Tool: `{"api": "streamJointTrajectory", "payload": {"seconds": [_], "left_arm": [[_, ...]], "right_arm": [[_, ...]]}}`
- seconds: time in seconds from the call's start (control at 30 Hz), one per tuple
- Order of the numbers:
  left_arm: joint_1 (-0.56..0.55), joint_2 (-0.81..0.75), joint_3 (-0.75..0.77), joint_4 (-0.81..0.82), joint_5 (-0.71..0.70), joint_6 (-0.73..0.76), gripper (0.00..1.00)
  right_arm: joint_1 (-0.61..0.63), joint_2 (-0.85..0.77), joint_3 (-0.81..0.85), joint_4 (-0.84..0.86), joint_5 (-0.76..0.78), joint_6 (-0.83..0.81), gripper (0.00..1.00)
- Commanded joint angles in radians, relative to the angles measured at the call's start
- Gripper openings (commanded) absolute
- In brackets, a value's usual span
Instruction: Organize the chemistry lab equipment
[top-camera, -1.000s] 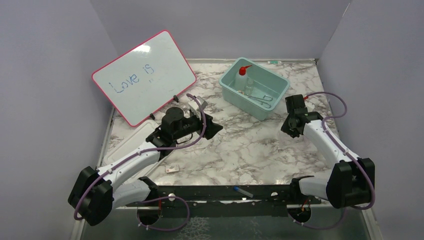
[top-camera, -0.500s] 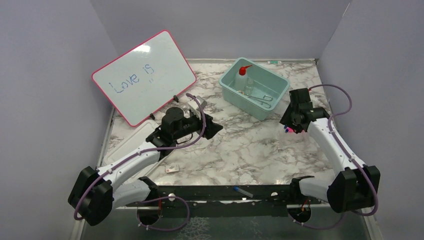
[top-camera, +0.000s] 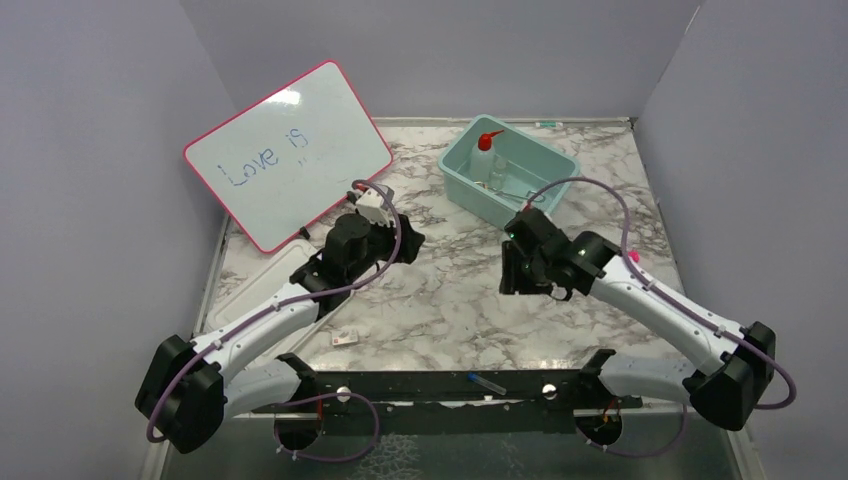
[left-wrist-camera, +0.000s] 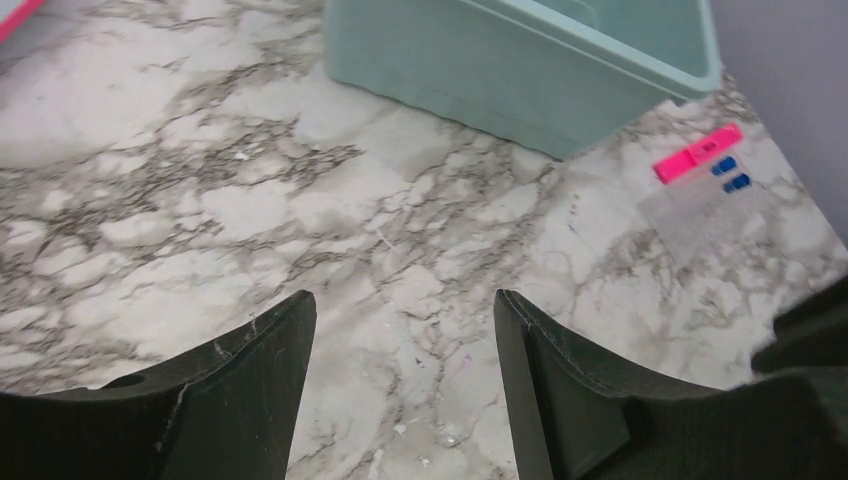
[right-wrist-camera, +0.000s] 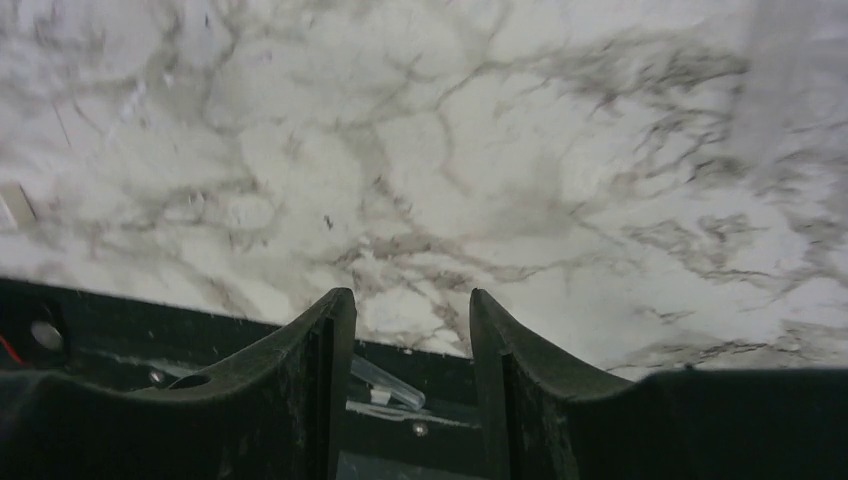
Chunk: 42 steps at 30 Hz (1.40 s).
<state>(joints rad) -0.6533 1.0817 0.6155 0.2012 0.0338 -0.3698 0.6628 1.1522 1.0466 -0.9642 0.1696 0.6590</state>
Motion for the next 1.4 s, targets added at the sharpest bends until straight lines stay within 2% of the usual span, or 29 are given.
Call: {"api": "streamJointTrajectory", "payload": {"seconds": [0.0,0.13,0.27,0.43,0.67,0.97,1.03,1.2,1.37], "left_arm": [[0.023,-0.025,0.081,-0.126,-0.257,-0.084,0.68],[0.047,-0.037,0.102,-0.164,-0.308,-0.117,0.69],[0.065,-0.037,0.11,-0.174,-0.303,-0.142,0.69],[0.076,-0.044,0.109,-0.195,-0.299,-0.147,0.69],[0.085,-0.065,0.092,-0.2,-0.289,-0.146,0.69],[0.089,-0.068,0.08,-0.2,-0.275,-0.141,0.69],[0.09,-0.067,0.079,-0.2,-0.27,-0.135,0.69],[0.09,-0.073,0.069,-0.191,-0.256,-0.13,0.69],[0.092,-0.076,0.058,-0.187,-0.258,-0.136,0.69]], "right_arm": [[0.219,0.028,-0.082,-0.036,-0.07,0.092,0.51],[0.402,0.105,-0.126,0.009,-0.11,0.079,0.51],[0.535,0.224,-0.123,0.077,-0.201,-0.006,0.51],[0.66,0.359,-0.093,0.103,-0.202,-0.061,0.51],[0.681,0.441,-0.104,0.166,-0.234,-0.123,0.42],[0.681,0.527,-0.11,0.193,-0.177,-0.151,0.34],[0.681,0.536,-0.11,0.19,-0.174,-0.149,0.3],[0.681,0.509,-0.097,0.179,-0.108,-0.139,0.19],[0.646,0.421,-0.072,0.197,-0.041,-0.124,0.16]]}}
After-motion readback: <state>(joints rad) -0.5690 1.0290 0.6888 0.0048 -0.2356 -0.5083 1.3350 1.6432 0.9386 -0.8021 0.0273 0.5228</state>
